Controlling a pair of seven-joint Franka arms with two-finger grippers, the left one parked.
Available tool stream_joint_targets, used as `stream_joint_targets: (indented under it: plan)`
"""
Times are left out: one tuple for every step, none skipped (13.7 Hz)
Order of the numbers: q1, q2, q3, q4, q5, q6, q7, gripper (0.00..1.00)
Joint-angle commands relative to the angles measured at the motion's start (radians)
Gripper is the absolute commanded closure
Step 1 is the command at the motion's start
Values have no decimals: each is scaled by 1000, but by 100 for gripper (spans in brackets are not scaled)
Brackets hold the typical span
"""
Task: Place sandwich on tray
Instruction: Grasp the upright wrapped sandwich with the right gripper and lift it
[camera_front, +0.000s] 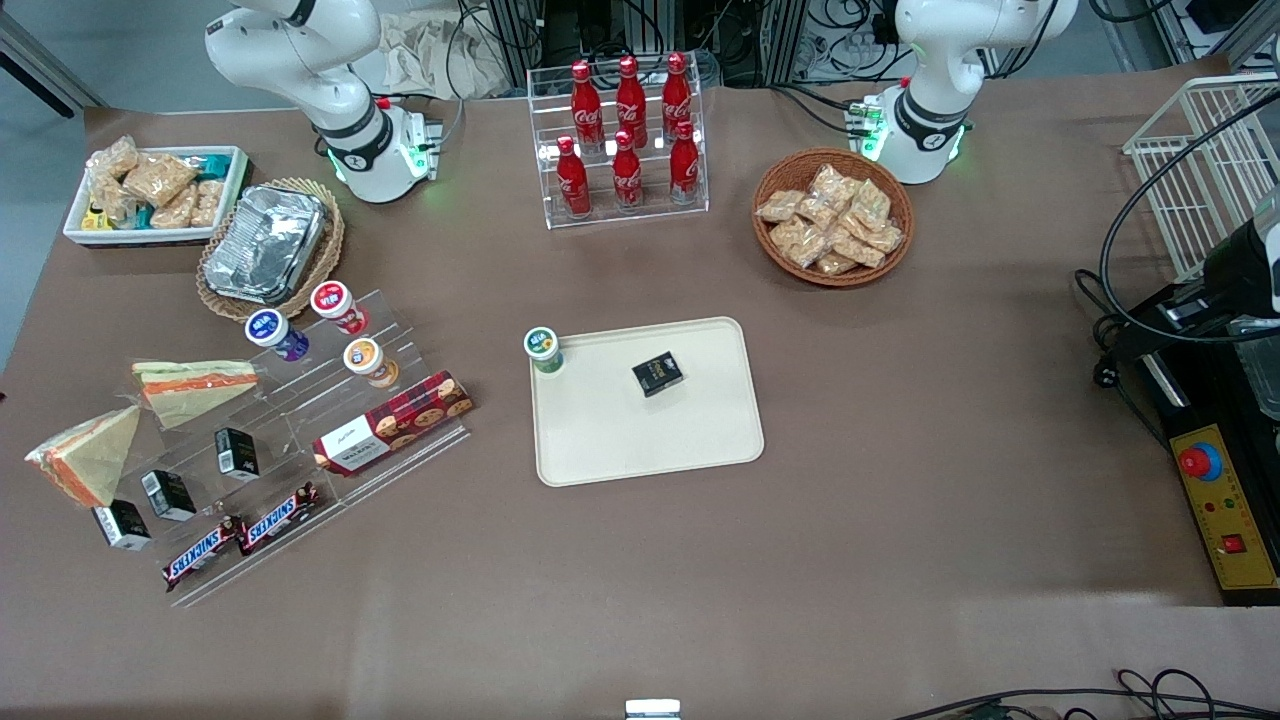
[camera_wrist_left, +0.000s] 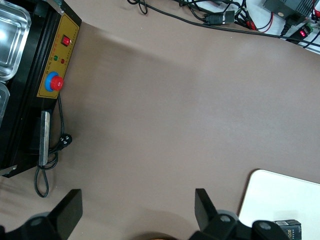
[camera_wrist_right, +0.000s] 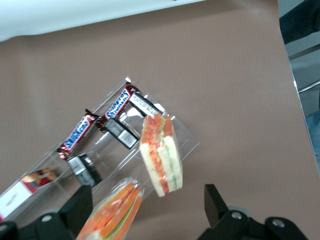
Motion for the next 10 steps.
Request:
stream_joint_targets:
  plan:
    - [-9,101,-7,24,92,60,-85,1]
    - [-20,133,-7,24,124,65,-111,1]
    - [-38,159,-6,24,157,63,-139,1]
    - [-40,185,-4,24,189,63,-162,1]
    - [-40,205,-4,24,215,65,-187,1]
    - [-44,215,-4,22,232,63,-214,1]
    - [-55,219,-4,19,235,60,-236,1]
    - [-55,221,-4,13,237,57,-263,1]
    - [-55,226,-4,9,237,54,-280,1]
    - [-55,238,-4,9,237,53,-283,1]
